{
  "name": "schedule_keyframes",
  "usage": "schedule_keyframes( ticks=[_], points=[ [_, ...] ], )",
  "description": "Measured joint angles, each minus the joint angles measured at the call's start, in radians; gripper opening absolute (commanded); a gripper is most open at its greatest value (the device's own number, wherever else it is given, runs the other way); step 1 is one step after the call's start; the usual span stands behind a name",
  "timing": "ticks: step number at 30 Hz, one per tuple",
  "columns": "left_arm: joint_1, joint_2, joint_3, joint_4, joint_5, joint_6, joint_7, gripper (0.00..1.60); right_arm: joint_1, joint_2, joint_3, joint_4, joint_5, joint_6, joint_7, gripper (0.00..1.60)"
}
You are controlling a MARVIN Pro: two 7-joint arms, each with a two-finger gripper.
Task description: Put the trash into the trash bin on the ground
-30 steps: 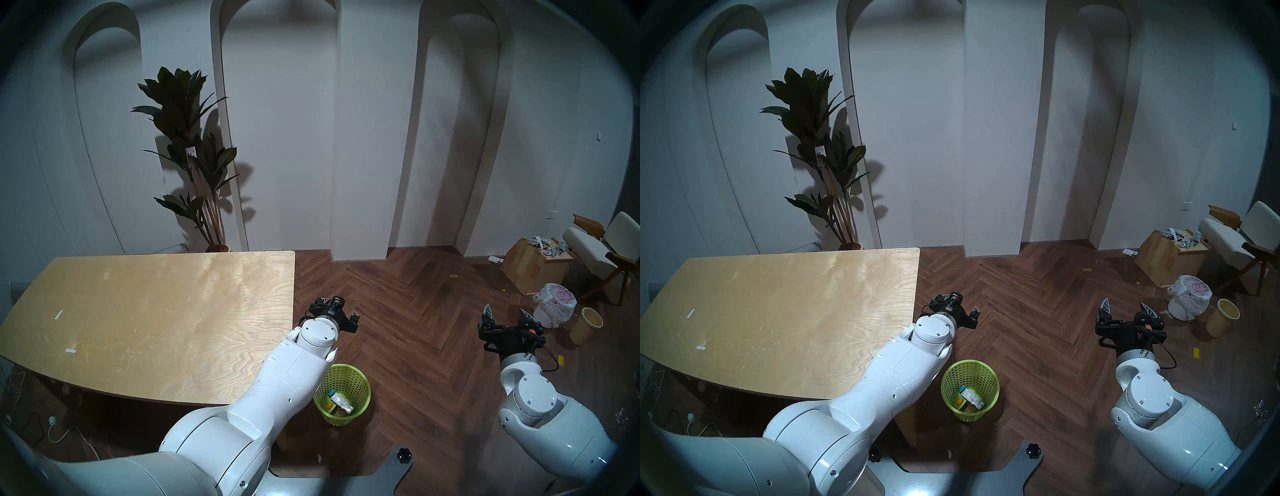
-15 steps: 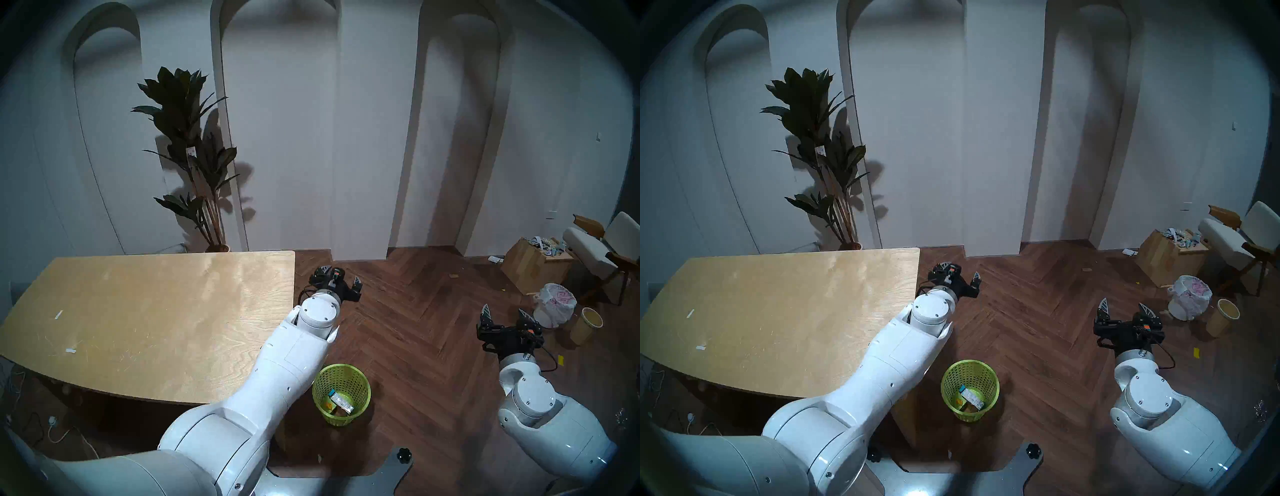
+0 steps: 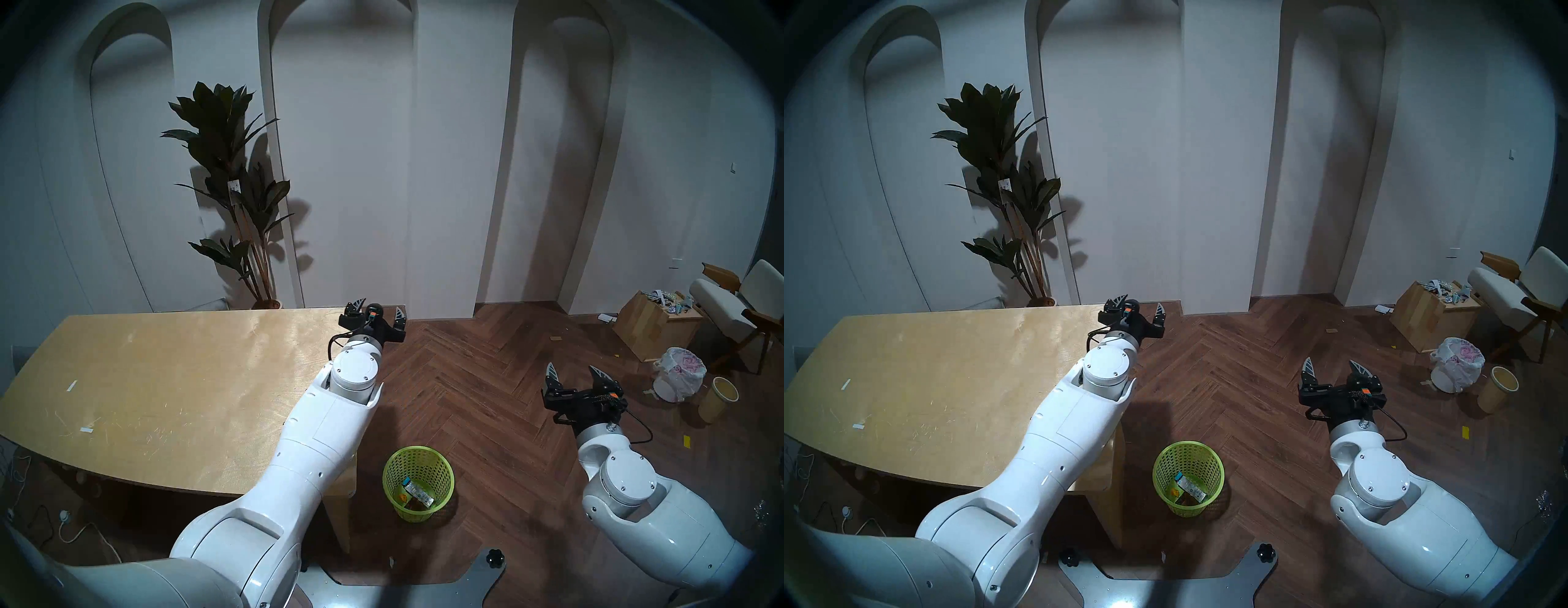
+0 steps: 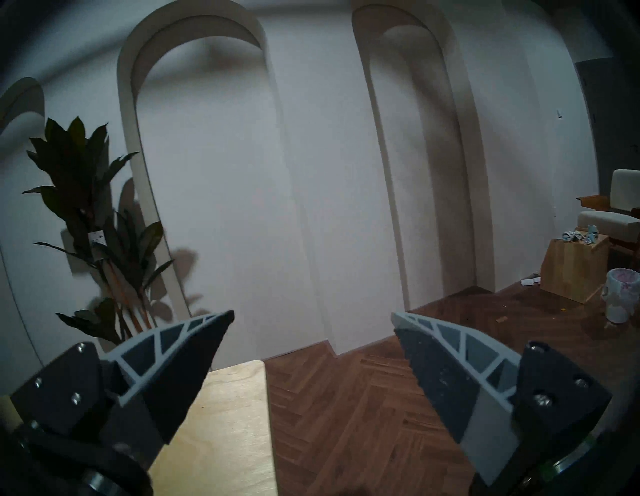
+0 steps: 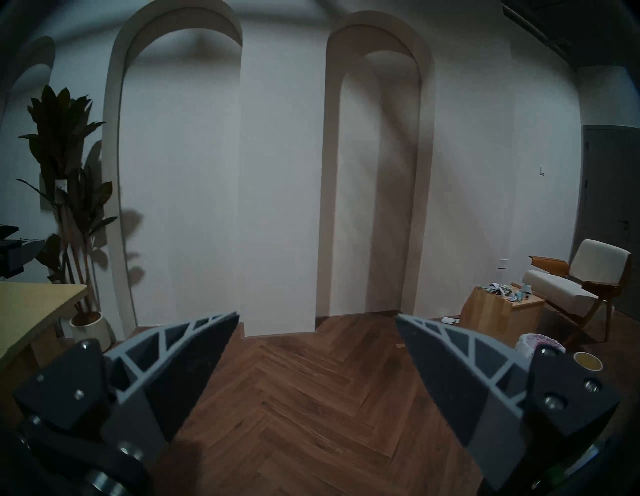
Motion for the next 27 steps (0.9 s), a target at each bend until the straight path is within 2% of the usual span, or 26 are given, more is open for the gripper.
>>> schedule_keyframes(
  ticks=[12, 27],
  points=[
    [0.092, 0.072, -0.066, -0.138, 0.008, 0.000, 0.042, 1.60, 0.126, -0.053, -0.054, 0.021, -0.018, 0.070, 0.051, 1.60],
    [0.227, 0.127, -0.110, -0.324, 0.011, 0.003, 0.065, 1.60, 0.276, -0.153, -0.111, 0.152, -0.054, 0.153, 0.092, 1.60]
  ],
)
